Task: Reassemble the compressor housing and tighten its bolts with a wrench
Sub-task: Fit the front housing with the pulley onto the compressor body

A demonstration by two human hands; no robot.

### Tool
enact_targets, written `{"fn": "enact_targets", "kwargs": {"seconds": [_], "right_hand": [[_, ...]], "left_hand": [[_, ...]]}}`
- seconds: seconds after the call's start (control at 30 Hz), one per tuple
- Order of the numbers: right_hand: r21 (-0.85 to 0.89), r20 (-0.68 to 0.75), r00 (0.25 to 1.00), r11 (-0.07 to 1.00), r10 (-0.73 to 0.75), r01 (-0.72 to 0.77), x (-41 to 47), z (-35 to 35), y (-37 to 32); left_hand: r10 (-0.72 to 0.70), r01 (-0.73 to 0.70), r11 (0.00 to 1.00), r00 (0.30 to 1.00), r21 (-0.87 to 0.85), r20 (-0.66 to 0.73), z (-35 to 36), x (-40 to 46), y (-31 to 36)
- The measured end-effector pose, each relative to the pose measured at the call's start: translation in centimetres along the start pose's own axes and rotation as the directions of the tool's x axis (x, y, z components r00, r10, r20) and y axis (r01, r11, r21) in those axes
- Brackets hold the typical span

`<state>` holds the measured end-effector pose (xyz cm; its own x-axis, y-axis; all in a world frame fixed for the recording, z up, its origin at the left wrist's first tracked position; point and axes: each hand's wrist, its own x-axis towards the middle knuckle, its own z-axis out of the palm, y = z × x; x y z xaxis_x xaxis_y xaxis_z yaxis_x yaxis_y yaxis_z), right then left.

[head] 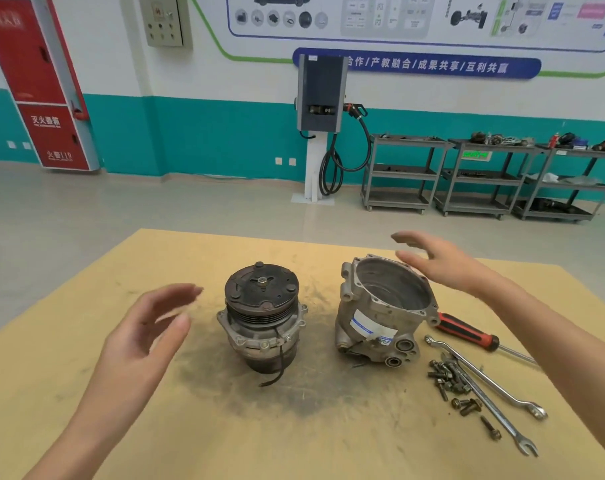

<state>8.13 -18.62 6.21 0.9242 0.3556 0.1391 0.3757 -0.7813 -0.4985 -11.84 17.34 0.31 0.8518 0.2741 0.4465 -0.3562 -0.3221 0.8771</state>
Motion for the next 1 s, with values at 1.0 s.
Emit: {"fn": "enact_targets", "kwargs": {"seconds": [1.0], "right_hand": [[-0.091, -0.245, 0.955, 0.985, -0.167, 0.149, -7.4, 7.6, -1.3]], "left_hand": [[-0.163, 0.101, 0.972, 0.941, 0.214, 0.296, 5.6, 7.9, -4.0]]}}
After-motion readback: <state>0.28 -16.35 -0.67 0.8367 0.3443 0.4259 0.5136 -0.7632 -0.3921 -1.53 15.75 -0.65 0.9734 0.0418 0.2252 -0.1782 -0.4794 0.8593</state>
